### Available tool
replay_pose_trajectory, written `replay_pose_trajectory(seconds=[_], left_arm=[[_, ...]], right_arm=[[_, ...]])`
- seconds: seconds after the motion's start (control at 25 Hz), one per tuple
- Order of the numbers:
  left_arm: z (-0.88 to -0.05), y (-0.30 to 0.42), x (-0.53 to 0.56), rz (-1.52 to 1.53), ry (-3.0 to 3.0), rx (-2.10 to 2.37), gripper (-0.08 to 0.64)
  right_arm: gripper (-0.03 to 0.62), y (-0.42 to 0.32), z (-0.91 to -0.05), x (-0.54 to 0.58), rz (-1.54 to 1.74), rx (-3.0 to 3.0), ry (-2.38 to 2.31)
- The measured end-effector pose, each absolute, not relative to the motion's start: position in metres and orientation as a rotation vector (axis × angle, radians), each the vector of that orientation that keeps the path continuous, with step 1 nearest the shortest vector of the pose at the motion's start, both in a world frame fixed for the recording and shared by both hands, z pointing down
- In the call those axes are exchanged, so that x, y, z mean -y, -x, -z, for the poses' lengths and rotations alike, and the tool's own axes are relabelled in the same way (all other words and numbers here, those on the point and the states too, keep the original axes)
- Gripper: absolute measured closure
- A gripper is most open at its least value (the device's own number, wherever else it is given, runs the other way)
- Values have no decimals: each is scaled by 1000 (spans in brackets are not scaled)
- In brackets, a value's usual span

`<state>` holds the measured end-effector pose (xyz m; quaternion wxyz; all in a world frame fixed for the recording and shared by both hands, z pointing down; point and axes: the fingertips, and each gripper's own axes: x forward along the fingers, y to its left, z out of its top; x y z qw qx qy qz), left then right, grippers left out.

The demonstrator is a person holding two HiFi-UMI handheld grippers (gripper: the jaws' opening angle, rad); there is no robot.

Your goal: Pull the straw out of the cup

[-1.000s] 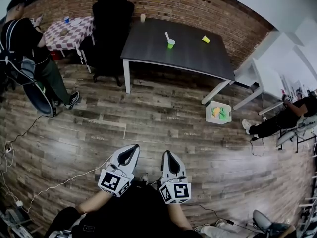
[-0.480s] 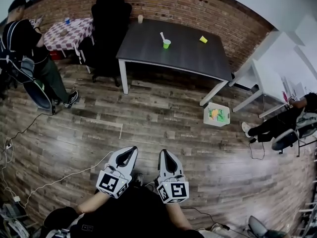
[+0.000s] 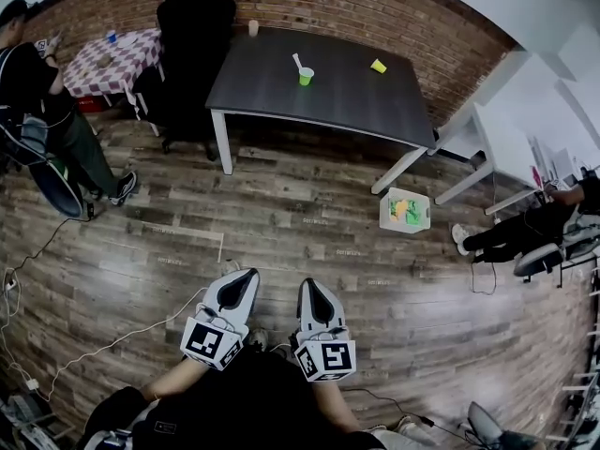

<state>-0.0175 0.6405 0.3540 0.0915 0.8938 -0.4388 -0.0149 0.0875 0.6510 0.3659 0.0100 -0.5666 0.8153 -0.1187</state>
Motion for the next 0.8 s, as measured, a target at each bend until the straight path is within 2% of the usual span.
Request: replay_pose_trajectory(seconds=[0.8], left_arm=[[-333,52,-453,97,-2674,1266,555]], right_arm=[[588,-44,-349,-467,344,-2550,1800]])
